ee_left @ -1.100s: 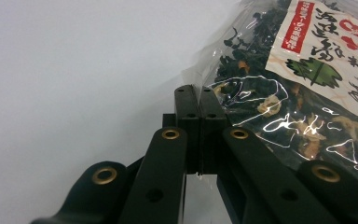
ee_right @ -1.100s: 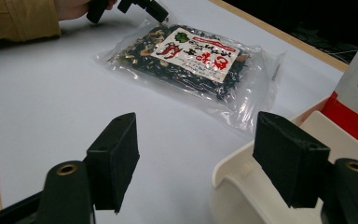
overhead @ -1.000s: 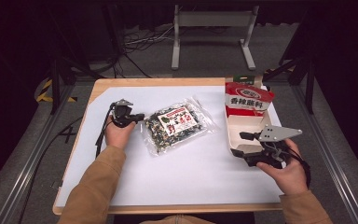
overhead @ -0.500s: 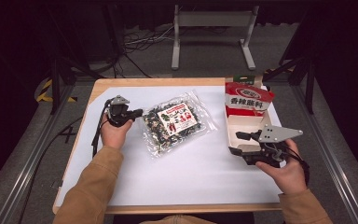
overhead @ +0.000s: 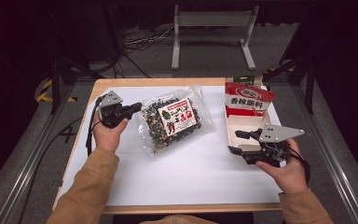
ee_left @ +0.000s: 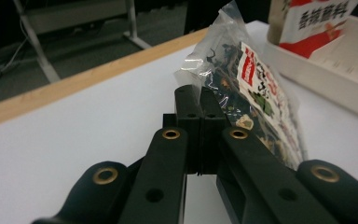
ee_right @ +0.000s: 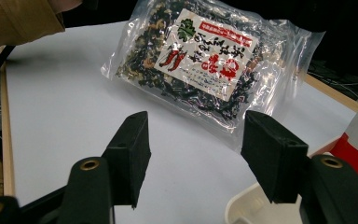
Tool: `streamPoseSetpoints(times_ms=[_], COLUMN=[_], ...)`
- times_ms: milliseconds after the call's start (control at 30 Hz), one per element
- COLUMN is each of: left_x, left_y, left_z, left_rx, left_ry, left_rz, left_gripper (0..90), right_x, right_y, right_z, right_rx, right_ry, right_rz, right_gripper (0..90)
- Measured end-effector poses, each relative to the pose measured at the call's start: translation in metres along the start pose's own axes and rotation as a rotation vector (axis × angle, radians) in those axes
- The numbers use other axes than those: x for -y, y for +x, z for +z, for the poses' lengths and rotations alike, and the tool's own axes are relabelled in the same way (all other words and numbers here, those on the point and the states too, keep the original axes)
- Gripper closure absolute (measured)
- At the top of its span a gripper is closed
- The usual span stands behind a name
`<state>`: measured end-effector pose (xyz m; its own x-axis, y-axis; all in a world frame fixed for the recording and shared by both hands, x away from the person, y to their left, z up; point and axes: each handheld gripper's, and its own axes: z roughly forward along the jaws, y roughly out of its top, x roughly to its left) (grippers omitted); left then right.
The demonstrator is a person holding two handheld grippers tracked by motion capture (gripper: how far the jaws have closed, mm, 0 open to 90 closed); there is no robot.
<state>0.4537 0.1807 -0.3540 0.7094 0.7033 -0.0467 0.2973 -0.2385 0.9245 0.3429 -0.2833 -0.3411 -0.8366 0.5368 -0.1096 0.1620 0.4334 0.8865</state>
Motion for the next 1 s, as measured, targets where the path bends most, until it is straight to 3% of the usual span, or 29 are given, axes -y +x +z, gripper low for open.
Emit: streamPoseSetpoints(times_ms=[300,333,767,1000], left_x=[-0.021,-0.026,-0.045,-0.053], left_y=[-0.028,-0.036,-0.058,-0.066], left_z=[-0.027,-0.034,-0.059,-0.071], left_rx=[0.026,0.037,0.076,0.092], left_ry=[-0.102,-0.127,-0.181,-0.204], left_rz=[0.088,0.11,0.188,0.207], left_gripper=[90.0,90.0,90.0,90.0], right_x=[-0.004,-0.004,-0.014,-0.027], right_y=[0.002,0.003,0.008,0.009], right_z=[0.0,0.0,0.0,0.003], right_rx=[-0.005,-0.006,-0.014,-0.028], right_ry=[-0.008,-0.008,-0.02,-0.024], right_rz=[-0.016,-0.018,-0.043,-0.071], right_gripper=[40.7,40.8,40.7,40.4])
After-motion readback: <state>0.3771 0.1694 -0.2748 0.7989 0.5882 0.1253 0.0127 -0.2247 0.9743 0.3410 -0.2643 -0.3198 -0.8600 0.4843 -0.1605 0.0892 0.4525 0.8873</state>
